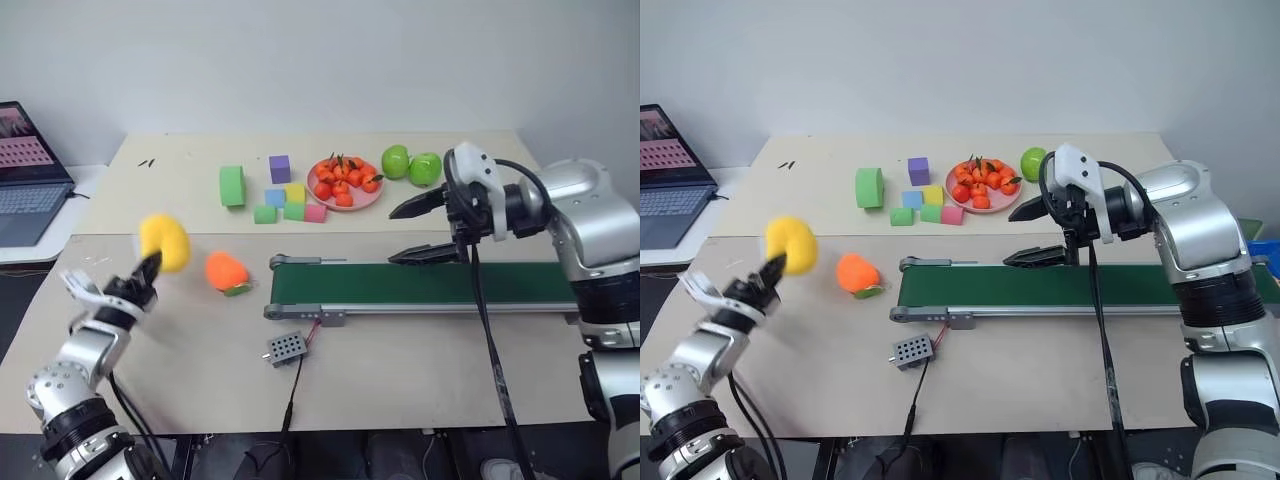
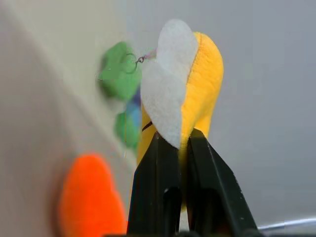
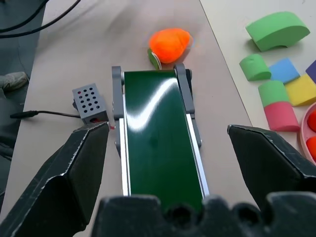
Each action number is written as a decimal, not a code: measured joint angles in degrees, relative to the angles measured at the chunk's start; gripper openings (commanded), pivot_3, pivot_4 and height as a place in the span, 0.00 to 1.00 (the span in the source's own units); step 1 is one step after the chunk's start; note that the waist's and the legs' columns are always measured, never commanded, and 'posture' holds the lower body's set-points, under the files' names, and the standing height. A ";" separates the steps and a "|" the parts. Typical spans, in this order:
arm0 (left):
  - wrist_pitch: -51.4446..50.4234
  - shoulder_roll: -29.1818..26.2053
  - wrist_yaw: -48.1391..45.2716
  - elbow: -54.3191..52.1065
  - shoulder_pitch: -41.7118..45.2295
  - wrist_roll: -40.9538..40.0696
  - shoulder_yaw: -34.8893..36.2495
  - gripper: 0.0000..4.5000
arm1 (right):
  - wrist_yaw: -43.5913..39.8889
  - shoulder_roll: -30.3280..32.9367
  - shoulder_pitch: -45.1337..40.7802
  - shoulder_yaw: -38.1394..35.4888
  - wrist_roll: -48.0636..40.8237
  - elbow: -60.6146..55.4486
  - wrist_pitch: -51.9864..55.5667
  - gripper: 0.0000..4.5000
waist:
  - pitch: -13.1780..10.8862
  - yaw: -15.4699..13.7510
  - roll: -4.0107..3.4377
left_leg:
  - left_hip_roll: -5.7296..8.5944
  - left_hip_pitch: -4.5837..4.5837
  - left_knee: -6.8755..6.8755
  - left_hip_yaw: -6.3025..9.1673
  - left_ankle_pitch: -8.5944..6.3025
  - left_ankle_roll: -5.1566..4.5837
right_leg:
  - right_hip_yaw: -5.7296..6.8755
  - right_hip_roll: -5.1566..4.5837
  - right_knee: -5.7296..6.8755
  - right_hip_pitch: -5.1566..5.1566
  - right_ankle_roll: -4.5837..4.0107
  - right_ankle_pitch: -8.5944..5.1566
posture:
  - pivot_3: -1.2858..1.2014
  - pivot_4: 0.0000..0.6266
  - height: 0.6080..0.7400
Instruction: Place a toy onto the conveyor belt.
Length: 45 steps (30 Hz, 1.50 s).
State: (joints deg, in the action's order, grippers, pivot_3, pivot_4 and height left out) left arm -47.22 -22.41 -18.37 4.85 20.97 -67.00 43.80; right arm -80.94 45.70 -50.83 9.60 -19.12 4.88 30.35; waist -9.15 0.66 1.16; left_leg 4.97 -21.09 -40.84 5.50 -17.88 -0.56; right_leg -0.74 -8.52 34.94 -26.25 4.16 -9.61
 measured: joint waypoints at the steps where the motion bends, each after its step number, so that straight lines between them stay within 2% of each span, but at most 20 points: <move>1: 1.90 -1.74 -1.17 -3.23 0.98 3.02 -3.10 0.01 | 0.02 -0.28 0.00 0.13 0.07 0.24 -0.09 1.00 | 0.00 -0.06 0.01 | 0.05 -0.02 0.00 0.01 0.00 0.00 | 0.02 0.00 0.00 0.01 0.00 0.00 | 0.52 0.24 1.00; 5: 11.80 -12.50 -7.18 -9.46 3.92 21.35 -19.36 0.01 | 0.02 -0.58 0.00 0.32 0.38 0.44 -0.52 1.00 | -0.01 0.04 0.01 | 0.10 -0.01 0.04 -0.02 0.00 -0.01 | 0.01 0.01 -0.02 0.00 0.00 0.00 | 0.52 0.24 1.00; 8: 18.54 -17.85 -12.26 -11.17 5.52 32.55 -29.49 0.01 | 0.04 -0.63 0.00 0.32 0.45 0.82 -1.16 1.00 | -0.01 0.25 0.00 | 0.07 -0.01 0.06 -0.03 -0.01 -0.02 | 0.01 0.04 -0.04 -0.01 0.00 0.00 | 0.52 0.24 1.00; 10: 26.09 -22.42 -14.97 -11.48 5.84 43.28 -37.34 0.01 | 0.08 -0.64 0.00 0.32 0.54 0.99 -1.51 1.00 | -0.02 0.51 -0.01 | 0.05 0.00 0.11 -0.09 -0.01 -0.02 | -0.01 0.07 -0.04 -0.04 0.00 0.00 | 0.52 0.24 1.00; 13: 38.54 -25.50 -17.10 -9.96 7.06 57.14 -45.27 0.01 | 0.43 -0.63 0.10 0.23 0.58 1.10 -1.56 1.00 | -0.03 0.43 -0.02 | 0.05 -0.01 0.12 -0.10 -0.01 -0.03 | -0.01 0.07 -0.06 -0.06 0.00 0.00 | 0.52 0.24 1.00; 14: 40.84 -25.56 -17.49 -9.55 7.56 59.47 -46.65 0.01 | 0.66 -0.65 0.11 0.23 0.58 1.07 -1.56 1.00 | -0.03 0.34 -0.02 | 0.05 -0.02 0.11 -0.09 -0.01 -0.03 | -0.01 0.07 -0.08 -0.06 0.00 0.00 | 0.52 0.24 1.00; 21: 49.85 -22.84 -19.23 -5.20 8.86 69.56 -53.19 0.01 | 2.21 -0.24 2.49 0.04 0.40 -0.12 -1.54 1.00 | -0.05 0.18 0.00 | 0.06 -0.06 0.10 -0.09 -0.03 -0.08 | 0.02 0.07 -0.01 -0.07 0.01 0.01 | 0.52 0.24 1.00; 24: 61.34 -23.28 -16.67 -4.17 9.74 80.04 -56.97 0.01 | 2.71 0.36 3.15 -0.50 0.26 -1.25 -1.37 1.00 | -0.06 0.15 -0.01 | 0.06 -0.07 0.11 -0.09 -0.03 -0.08 | 0.02 0.06 -0.04 -0.07 0.01 0.01 | 0.52 0.24 1.00; 32: 75.56 -19.84 -8.66 -3.39 8.29 92.20 -59.75 0.01 | 4.44 1.32 5.25 -1.71 -0.18 -3.77 -0.20 1.00 | -0.06 0.15 -0.01 | 0.06 -0.06 0.08 -0.11 -0.03 -0.10 | 0.01 0.06 0.00 -0.07 0.01 0.01 | 0.52 0.24 1.00; 38: 82.15 -18.93 -5.20 0.29 5.87 95.96 -60.67 0.01 | 5.48 2.12 6.37 -2.54 -0.21 -4.49 0.27 1.00 | -0.06 0.08 -0.01 | 0.06 -0.05 0.06 -0.11 -0.04 -0.11 | 0.01 0.06 -0.01 -0.06 0.02 0.01 | 0.52 0.24 1.00; 45: 86.48 -18.82 -5.11 4.33 5.17 96.30 -61.15 0.01 | 6.10 2.28 6.65 -3.29 -0.29 -5.58 0.83 1.00 | -0.06 0.07 -0.01 | 0.06 -0.05 0.04 -0.11 -0.04 -0.11 | 0.01 0.06 0.00 -0.06 0.02 0.01 | 0.52 0.24 1.00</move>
State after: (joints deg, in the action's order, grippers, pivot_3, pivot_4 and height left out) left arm 39.27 -41.22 -23.48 9.18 26.13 29.29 -17.35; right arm -74.84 47.97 -44.18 6.32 -19.41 -0.70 31.18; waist -9.21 0.73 1.15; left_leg 5.03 -21.14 -40.80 5.39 -17.92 -0.67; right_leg -0.72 -8.46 34.94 -26.32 4.17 -9.60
